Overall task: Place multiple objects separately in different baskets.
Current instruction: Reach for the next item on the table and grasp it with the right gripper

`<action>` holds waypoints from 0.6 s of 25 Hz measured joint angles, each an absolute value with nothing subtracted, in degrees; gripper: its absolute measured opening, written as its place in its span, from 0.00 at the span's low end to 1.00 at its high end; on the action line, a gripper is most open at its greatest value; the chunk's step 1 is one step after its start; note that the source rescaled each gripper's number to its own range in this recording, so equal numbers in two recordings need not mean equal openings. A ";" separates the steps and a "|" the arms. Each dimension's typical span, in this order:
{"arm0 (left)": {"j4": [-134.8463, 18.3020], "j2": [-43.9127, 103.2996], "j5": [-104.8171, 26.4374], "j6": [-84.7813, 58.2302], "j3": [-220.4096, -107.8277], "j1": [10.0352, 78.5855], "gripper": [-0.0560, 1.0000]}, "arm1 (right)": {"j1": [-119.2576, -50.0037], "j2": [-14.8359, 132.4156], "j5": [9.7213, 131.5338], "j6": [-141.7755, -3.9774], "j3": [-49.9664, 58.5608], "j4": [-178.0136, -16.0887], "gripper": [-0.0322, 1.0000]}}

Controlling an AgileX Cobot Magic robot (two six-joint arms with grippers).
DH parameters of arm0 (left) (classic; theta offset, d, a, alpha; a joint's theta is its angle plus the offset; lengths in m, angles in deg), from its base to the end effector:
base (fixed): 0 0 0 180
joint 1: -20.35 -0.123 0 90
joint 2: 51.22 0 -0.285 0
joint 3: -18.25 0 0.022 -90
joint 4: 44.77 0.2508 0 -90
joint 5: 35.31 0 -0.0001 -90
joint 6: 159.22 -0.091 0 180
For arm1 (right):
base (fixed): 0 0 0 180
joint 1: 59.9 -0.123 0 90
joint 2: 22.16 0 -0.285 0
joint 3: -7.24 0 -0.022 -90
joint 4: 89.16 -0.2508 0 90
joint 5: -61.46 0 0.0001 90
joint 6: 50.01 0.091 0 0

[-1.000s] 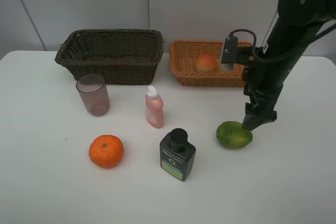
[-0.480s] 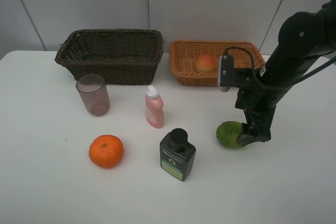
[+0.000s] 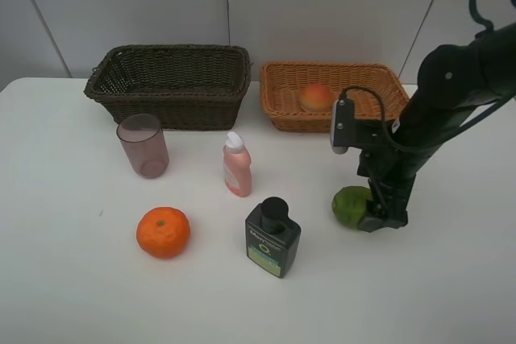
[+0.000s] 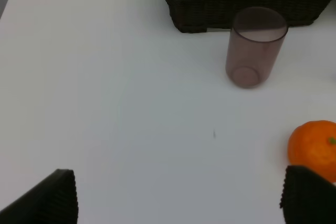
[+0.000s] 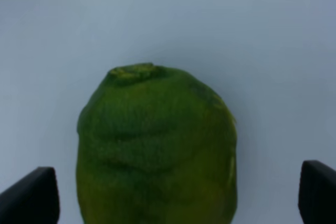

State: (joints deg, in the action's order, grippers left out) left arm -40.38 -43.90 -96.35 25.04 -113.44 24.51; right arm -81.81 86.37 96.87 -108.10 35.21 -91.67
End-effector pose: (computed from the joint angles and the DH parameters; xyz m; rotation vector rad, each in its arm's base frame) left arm -0.0065 0.0066 0.2783 -0.0061 2.0339 -0.0008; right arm 0.2700 0.1111 0.1364 -1.8883 2.3294 -0.0261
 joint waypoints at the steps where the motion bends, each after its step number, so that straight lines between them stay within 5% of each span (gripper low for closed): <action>1: -40.38 -43.90 -96.35 25.04 -113.44 24.51 1.00 | -81.81 86.91 96.51 -108.10 35.21 -91.68 0.98; 15: -40.38 -43.90 -96.35 25.04 -113.44 24.51 1.00 | -81.81 91.60 93.35 -108.15 35.21 -91.73 0.98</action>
